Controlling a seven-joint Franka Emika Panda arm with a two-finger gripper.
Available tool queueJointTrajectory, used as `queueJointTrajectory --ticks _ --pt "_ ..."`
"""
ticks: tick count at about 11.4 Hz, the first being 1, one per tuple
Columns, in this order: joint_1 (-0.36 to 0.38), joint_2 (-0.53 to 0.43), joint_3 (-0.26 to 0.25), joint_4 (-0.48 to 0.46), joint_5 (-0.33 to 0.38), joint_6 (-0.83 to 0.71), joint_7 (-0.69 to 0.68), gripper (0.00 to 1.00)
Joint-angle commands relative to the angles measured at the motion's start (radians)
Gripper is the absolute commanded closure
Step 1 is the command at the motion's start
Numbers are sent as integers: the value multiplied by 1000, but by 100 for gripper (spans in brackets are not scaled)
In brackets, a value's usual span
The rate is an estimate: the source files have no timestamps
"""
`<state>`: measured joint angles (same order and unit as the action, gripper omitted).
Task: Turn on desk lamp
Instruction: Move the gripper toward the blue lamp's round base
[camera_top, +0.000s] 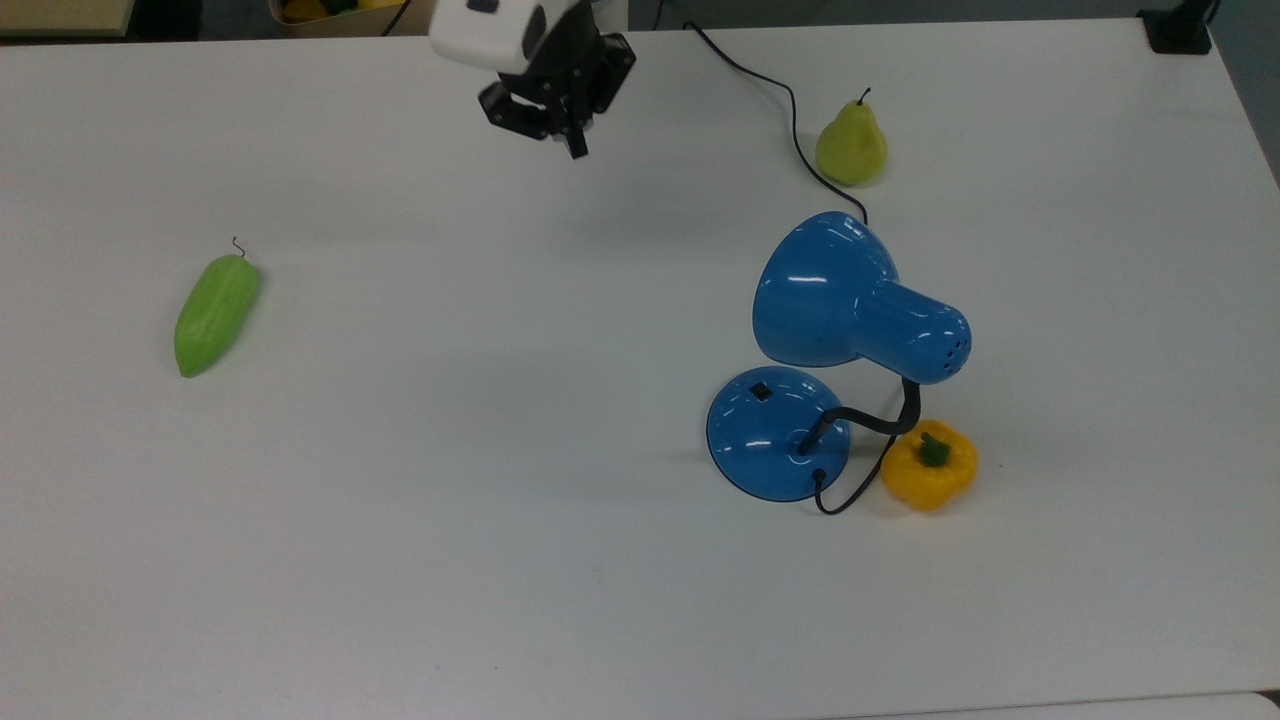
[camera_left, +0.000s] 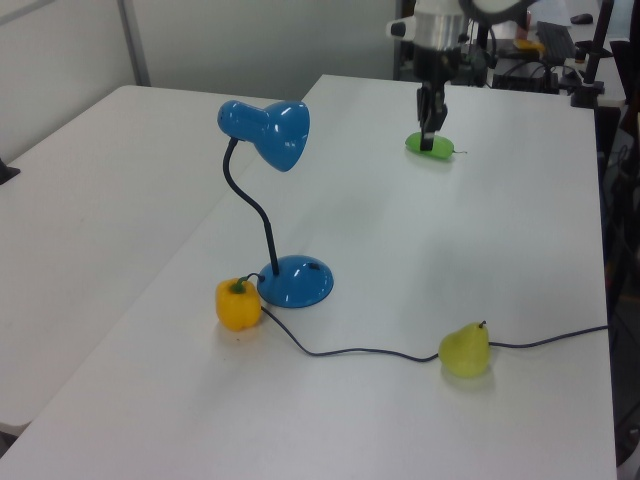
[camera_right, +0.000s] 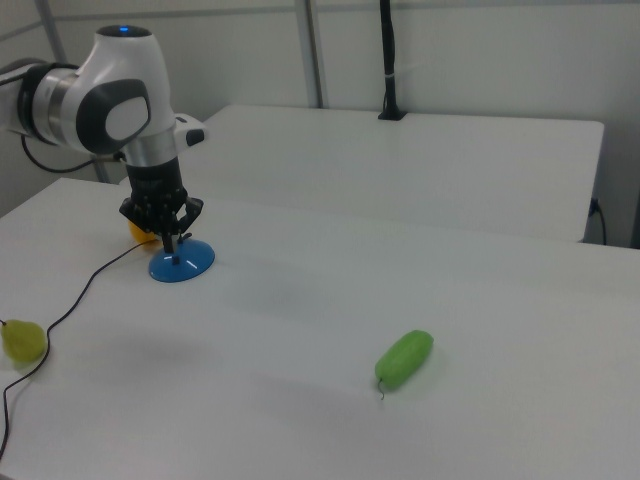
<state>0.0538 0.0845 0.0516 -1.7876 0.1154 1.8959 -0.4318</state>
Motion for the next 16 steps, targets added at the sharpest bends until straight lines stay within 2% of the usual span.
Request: queueJointTrajectory --ticks 1,6,8,13,16 --pt "55 0 17 -111 0 147 -12 100" --pt "66 61 70 -191 1 368 15 100" --pt "75 104 73 -191 1 449 42 100" --pt "104 228 74 -130 17 643 61 100" --pt "133 300 74 -50 17 666 125 100"
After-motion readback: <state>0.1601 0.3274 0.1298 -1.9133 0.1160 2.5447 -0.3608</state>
